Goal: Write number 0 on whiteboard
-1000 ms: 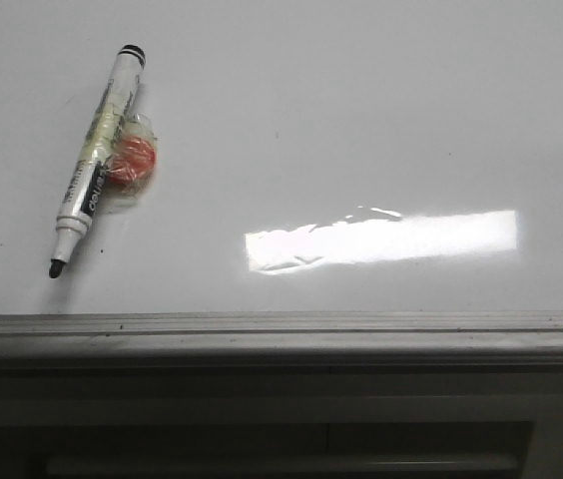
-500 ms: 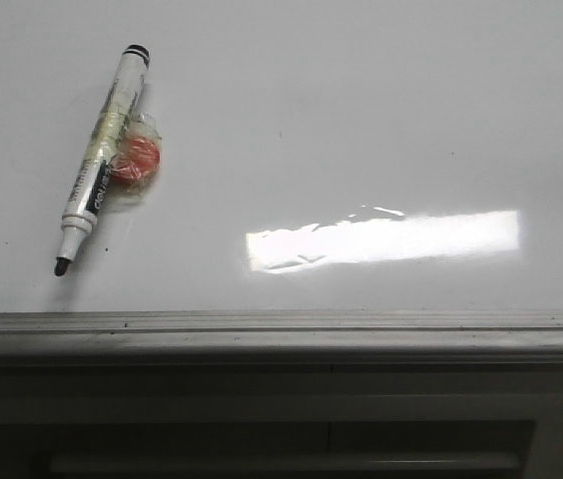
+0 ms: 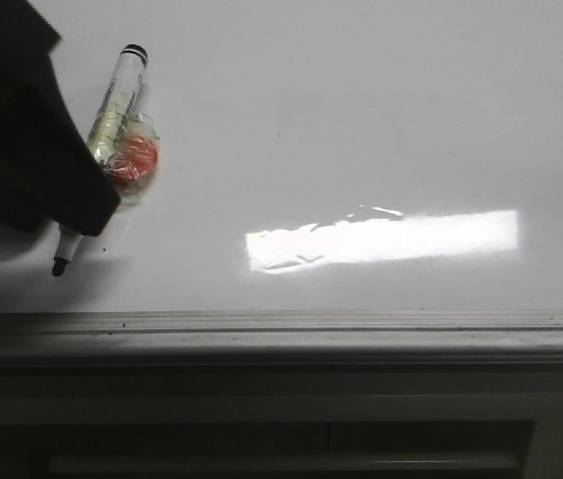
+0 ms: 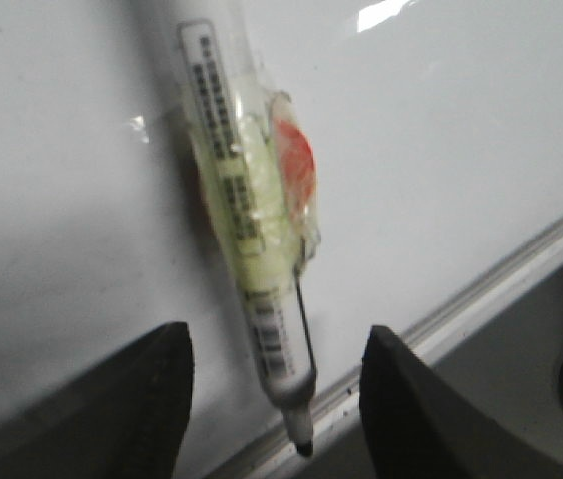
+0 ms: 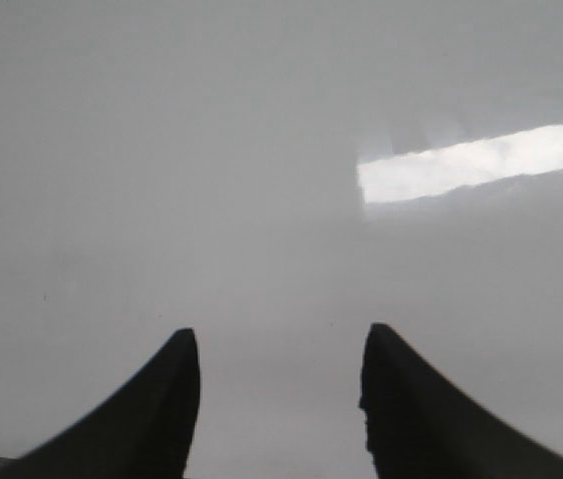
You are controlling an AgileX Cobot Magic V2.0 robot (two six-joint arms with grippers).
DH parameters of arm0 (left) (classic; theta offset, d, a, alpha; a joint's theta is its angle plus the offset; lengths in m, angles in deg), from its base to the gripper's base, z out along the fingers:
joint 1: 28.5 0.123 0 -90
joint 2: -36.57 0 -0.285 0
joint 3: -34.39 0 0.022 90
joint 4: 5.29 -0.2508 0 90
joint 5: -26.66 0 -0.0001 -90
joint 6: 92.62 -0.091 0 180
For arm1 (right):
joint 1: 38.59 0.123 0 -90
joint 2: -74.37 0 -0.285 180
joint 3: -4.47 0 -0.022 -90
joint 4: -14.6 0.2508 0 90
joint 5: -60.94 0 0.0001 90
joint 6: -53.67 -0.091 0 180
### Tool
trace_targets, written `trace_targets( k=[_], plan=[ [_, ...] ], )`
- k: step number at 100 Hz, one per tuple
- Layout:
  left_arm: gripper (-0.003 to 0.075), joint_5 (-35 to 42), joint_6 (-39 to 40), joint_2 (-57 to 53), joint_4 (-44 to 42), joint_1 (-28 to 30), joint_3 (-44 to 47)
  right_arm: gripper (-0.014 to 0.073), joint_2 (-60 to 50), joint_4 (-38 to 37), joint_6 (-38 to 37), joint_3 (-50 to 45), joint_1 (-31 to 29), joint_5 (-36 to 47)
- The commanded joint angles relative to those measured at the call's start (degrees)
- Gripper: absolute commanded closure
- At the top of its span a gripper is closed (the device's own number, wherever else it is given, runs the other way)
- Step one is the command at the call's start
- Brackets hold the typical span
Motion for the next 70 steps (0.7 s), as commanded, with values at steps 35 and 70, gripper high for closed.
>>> trace_targets(
  k=[35, 70],
  plan=[
    [0.0738, 5.83, -1.25, 4.81, 0.26, -0.51, -1.99, 0.0274, 1.43, 8.14, 11.74, 3.43, 0.03, 3.66],
    [0.074, 1.53, -33.51, -1.13, -2.93, -13.36, -7.95, 0.0273, 20.61, 46.23, 66.34, 15.62, 0.89, -17.04]
  ],
)
